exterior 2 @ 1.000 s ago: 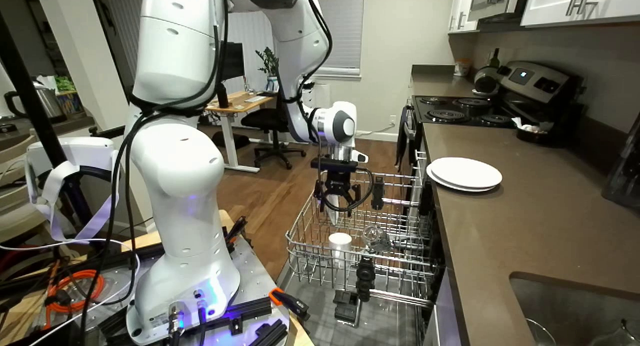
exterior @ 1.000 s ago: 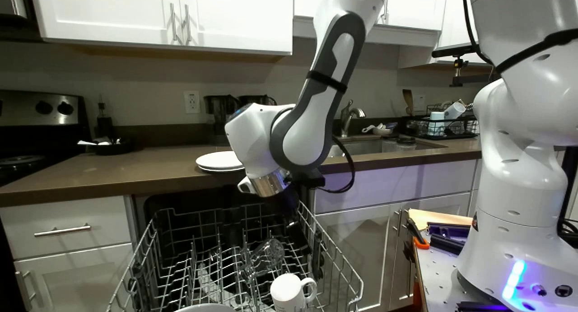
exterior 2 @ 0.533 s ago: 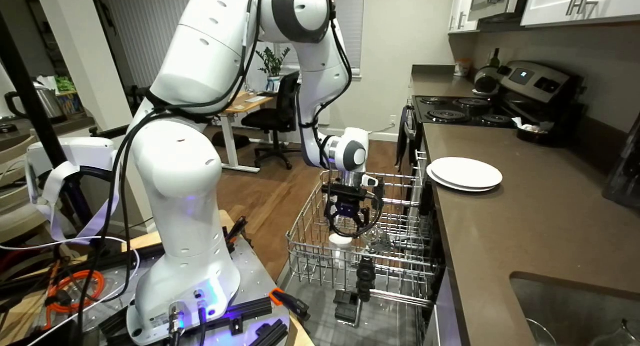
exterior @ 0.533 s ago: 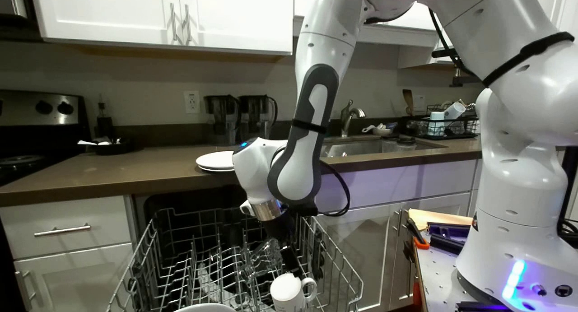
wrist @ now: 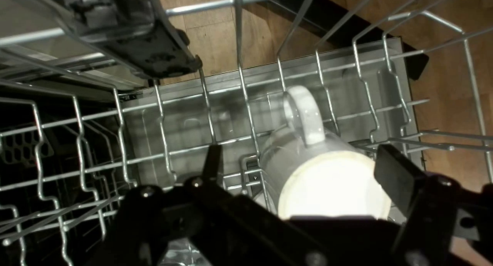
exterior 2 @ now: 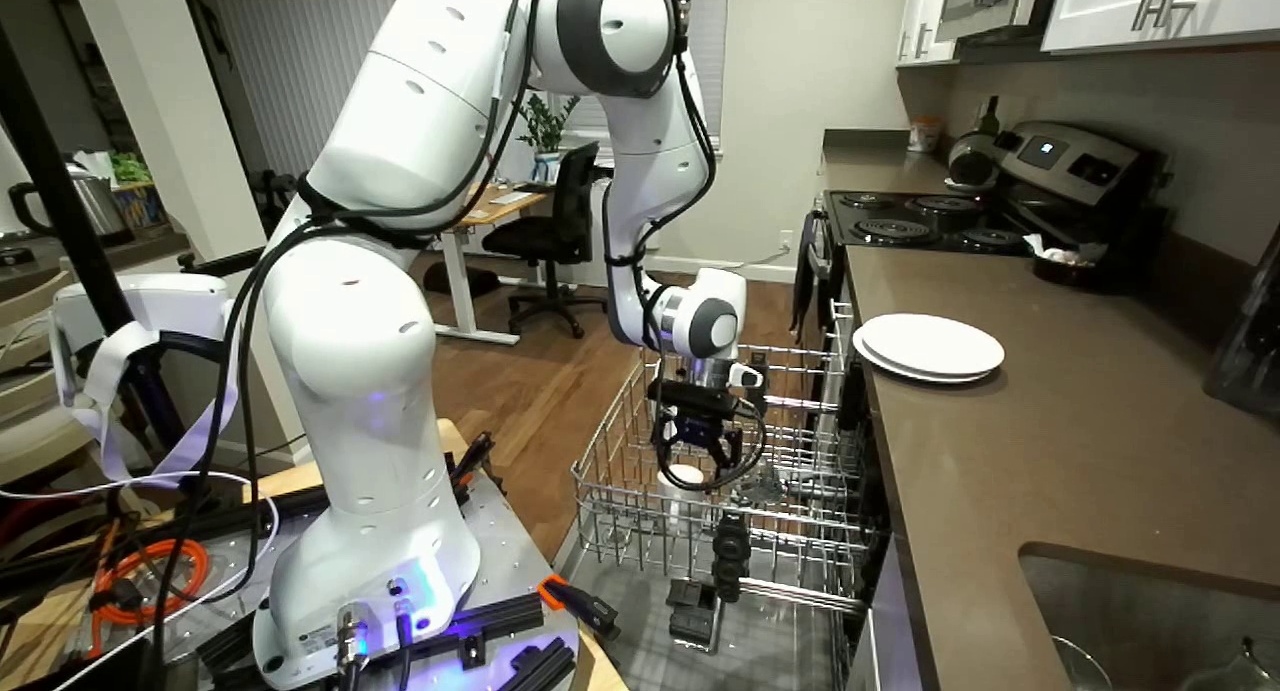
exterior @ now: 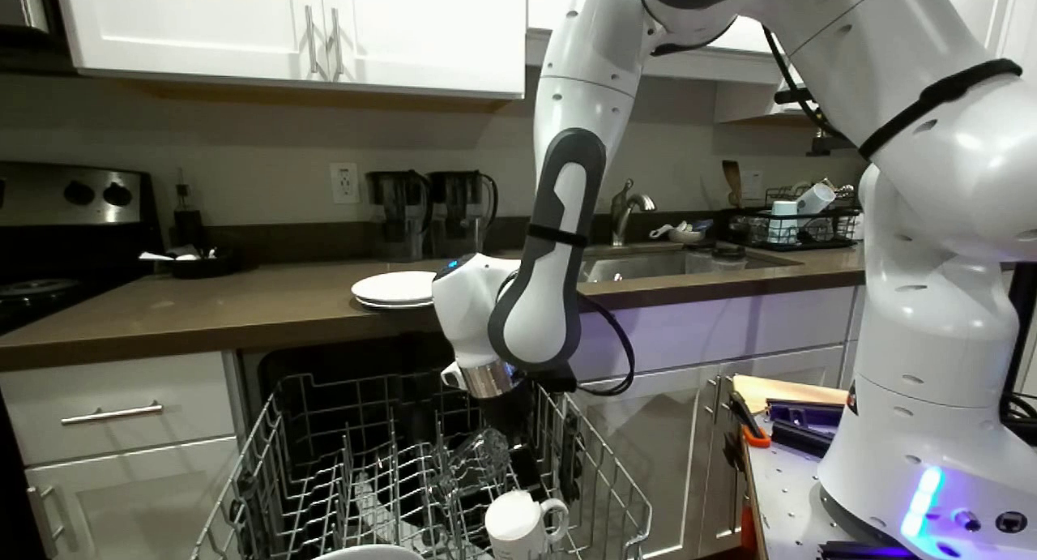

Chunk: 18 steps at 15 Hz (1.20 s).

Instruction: Move the mug cup from the right to the left of the dishwasher

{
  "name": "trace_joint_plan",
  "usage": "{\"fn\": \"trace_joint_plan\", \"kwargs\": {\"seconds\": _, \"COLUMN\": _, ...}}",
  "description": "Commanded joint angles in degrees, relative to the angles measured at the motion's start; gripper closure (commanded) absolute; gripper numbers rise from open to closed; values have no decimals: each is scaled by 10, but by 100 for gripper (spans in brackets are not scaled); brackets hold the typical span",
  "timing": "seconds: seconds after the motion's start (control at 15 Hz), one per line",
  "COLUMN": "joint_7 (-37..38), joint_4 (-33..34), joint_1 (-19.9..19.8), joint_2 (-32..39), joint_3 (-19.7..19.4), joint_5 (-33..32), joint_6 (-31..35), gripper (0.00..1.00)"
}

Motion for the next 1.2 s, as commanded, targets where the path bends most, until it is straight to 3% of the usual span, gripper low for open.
{"fn": "trace_joint_plan", "kwargs": {"seconds": 0.0, "joint_7": -11, "joint_4": 15, "joint_1": 1, "joint_2": 23, "joint_3": -2, "joint_5": 11, "joint_6": 4, "gripper": 0}}
{"fn": "trace_joint_plan", "kwargs": {"seconds": 0.33, "joint_7": -35, "joint_4": 38, "joint_1": -17, "joint_2": 62, "joint_3": 2, "joint_5": 12, "joint_6": 17, "gripper": 0}}
{"fn": "trace_joint_plan", "kwargs": {"seconds": 0.6, "joint_7": -125, "joint_4": 56, "joint_1": -74, "joint_2": 89, "joint_3": 34, "joint_5": 30, "joint_6": 22, "gripper": 2}}
{"fn": "trace_joint_plan", "kwargs": {"seconds": 0.67, "joint_7": -150, "joint_4": 64, "joint_1": -88, "joint_2": 98, "joint_3": 43, "joint_5": 38, "joint_6": 17, "gripper": 23}}
{"fn": "trace_joint_plan", "kwargs": {"seconds": 0.87, "joint_7": -190, "joint_4": 81, "joint_1": -115, "joint_2": 112, "joint_3": 61, "joint_5": 60, "joint_6": -4, "gripper": 9}}
{"fn": "trace_joint_plan", "kwargs": {"seconds": 1.13, "joint_7": -173, "joint_4": 62, "joint_1": -108, "joint_2": 82, "joint_3": 56, "joint_5": 65, "joint_6": -16, "gripper": 0}}
